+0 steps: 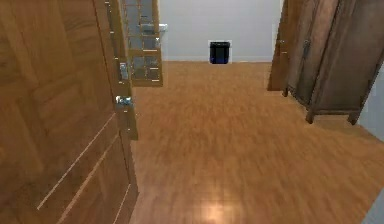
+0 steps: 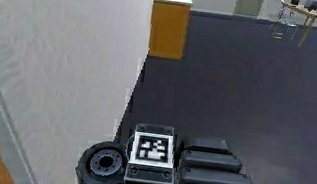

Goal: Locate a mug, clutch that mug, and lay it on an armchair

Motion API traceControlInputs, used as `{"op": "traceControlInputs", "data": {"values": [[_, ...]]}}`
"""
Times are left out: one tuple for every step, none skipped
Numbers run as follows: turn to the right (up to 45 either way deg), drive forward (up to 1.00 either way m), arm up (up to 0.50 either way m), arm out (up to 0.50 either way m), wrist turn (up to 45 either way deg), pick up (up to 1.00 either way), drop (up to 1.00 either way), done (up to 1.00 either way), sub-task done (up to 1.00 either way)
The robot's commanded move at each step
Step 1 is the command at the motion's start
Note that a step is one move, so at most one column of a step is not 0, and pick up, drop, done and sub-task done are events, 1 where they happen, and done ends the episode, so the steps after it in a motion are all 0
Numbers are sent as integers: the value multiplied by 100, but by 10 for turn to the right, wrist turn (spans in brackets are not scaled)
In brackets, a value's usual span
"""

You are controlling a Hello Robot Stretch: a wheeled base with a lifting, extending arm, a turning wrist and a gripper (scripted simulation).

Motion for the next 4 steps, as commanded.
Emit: {"op": "traceControlInputs", "data": {"values": [[0,45,0,0,0,0,0,0,0],[0,30,0,0,0,0,0,0,0],[150,0,0,0,0,0,0,0,0],[0,100,0,0,0,0,0,0,0]]}}
